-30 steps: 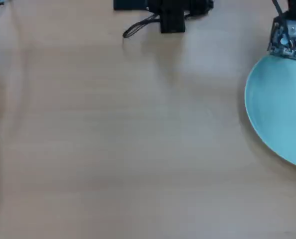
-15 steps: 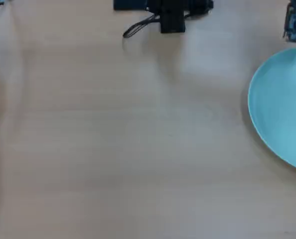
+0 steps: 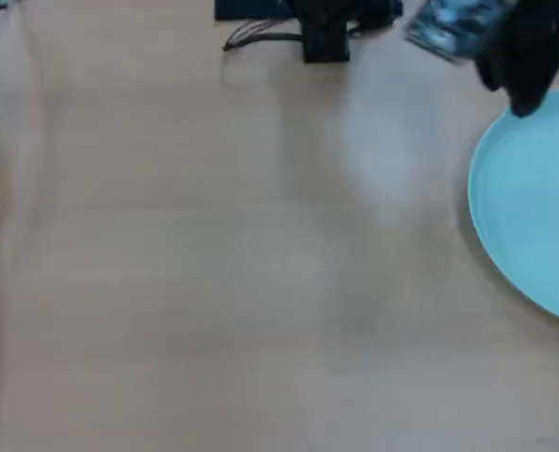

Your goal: Move the green bowl from right to left

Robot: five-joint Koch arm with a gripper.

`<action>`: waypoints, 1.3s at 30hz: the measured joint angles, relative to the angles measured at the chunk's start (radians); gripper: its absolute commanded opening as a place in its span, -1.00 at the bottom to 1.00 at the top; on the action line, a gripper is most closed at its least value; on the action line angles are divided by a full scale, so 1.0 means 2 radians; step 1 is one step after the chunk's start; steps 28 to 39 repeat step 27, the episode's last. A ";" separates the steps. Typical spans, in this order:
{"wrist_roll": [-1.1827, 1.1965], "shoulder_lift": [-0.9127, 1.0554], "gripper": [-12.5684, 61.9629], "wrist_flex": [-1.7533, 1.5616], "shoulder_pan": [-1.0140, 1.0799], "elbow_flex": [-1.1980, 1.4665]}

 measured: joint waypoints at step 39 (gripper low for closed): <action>-0.245 0.066 -0.17 0.009 0.312 0.000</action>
